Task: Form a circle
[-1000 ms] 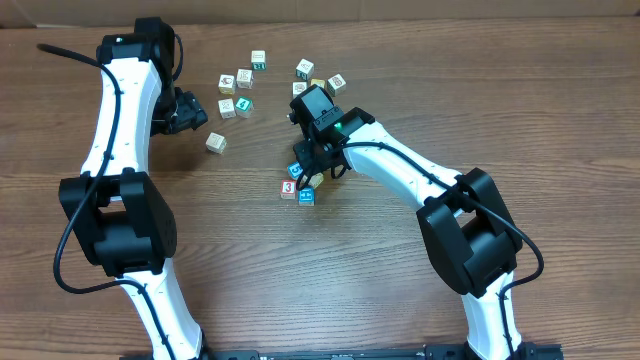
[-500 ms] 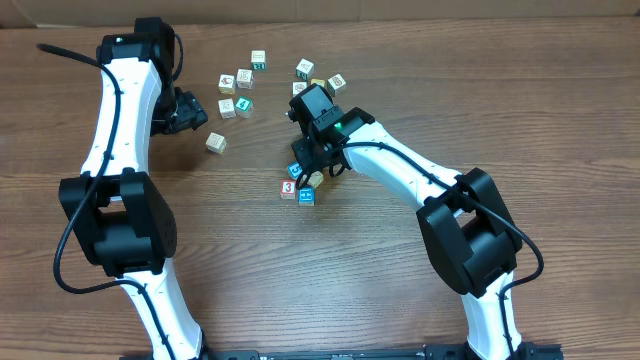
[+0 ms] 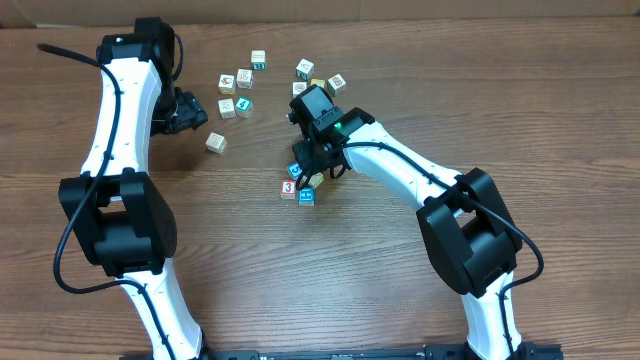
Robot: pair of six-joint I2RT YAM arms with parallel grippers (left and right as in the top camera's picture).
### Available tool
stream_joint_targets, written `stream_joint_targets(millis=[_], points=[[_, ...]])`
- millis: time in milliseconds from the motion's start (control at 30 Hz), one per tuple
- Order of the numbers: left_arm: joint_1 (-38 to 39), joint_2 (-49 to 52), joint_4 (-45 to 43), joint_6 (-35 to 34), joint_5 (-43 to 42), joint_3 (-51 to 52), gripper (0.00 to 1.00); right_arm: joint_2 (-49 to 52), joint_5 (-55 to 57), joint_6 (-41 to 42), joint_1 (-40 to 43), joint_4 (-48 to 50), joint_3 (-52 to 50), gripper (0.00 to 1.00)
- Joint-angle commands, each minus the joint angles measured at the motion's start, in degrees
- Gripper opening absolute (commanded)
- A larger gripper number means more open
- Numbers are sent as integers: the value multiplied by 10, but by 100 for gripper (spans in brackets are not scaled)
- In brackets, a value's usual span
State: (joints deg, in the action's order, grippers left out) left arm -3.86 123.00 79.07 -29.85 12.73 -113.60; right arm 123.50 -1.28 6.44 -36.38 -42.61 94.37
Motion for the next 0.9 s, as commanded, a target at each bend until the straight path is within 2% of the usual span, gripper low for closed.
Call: stream_joint_targets(millis=[0, 867], points=[[1, -15, -1, 1, 12, -9, 100, 9, -3, 11, 1, -1, -3, 4], [1, -15, -1, 1, 12, -9, 100, 9, -3, 10, 1, -9, -3, 4]])
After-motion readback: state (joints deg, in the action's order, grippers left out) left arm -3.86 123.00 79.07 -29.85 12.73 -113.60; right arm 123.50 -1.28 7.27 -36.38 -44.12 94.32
